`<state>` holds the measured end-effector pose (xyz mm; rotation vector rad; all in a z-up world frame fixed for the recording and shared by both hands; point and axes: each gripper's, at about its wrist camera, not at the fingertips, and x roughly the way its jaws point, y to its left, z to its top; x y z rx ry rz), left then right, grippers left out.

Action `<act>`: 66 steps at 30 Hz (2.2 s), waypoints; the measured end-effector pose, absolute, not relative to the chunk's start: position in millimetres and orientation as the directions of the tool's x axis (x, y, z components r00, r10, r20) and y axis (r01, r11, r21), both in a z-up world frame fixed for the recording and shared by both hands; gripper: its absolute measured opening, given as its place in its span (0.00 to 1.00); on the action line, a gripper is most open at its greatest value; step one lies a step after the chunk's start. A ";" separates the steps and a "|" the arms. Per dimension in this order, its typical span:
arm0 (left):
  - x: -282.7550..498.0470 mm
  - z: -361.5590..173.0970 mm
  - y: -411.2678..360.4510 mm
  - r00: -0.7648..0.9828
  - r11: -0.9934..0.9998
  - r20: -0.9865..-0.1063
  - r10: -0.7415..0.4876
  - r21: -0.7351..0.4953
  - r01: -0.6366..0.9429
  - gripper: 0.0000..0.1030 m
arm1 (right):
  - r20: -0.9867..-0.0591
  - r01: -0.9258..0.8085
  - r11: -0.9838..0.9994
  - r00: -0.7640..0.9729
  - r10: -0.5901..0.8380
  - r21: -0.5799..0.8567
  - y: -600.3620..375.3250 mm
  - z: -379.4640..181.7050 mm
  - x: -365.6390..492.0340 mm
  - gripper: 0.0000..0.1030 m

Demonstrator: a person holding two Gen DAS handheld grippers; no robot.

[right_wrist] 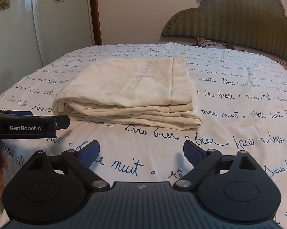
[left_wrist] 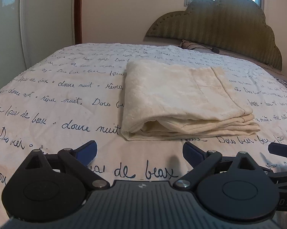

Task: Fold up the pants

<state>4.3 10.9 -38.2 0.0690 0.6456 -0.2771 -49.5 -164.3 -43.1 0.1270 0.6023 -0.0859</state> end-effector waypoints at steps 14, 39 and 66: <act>3.7 -61.9 10.6 0.759 0.964 -0.621 -0.196 0.019 0.265 1.00 | -0.594 0.180 0.976 0.801 -0.072 0.124 -170.0 -64.9 -29.6 0.96; 4.7 -64.3 7.0 0.766 0.964 -0.620 -0.171 0.054 0.259 1.00 | -0.602 0.185 0.977 0.794 -0.085 0.107 -166.6 -72.2 -26.3 1.00; 4.9 -64.6 3.7 0.763 0.965 -0.626 -0.159 0.064 0.254 1.00 | -0.599 0.187 0.976 0.796 -0.084 0.113 -166.7 -72.0 -26.6 1.00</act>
